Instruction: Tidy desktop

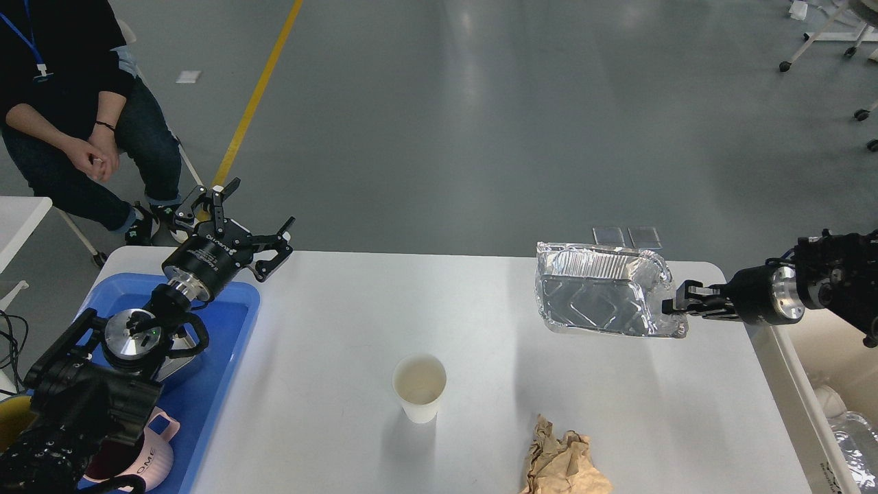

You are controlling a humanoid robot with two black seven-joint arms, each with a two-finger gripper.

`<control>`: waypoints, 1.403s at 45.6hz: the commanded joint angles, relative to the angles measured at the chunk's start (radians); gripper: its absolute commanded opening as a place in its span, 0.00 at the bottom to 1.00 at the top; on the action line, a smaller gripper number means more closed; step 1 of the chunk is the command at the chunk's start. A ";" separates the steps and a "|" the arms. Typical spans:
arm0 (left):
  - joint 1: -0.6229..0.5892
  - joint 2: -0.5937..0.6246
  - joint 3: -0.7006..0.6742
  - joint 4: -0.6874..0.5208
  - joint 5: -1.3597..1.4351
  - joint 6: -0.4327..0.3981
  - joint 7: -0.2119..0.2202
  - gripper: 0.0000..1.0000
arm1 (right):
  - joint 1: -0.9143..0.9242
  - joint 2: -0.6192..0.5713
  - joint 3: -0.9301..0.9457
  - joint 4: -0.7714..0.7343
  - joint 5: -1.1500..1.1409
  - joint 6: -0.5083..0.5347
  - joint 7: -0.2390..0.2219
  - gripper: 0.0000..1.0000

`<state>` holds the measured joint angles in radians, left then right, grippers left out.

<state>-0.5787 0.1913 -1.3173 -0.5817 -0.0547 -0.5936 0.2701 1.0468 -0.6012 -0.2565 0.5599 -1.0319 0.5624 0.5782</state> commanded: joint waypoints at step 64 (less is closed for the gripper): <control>-0.148 0.162 0.360 0.002 0.510 0.316 0.015 1.00 | 0.151 0.132 -0.012 0.090 0.007 -0.021 -0.032 0.00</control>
<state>-0.7225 0.3567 -0.9676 -0.5798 0.4499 -0.3422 0.2881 1.1996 -0.4728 -0.2684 0.6509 -1.0249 0.5486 0.5462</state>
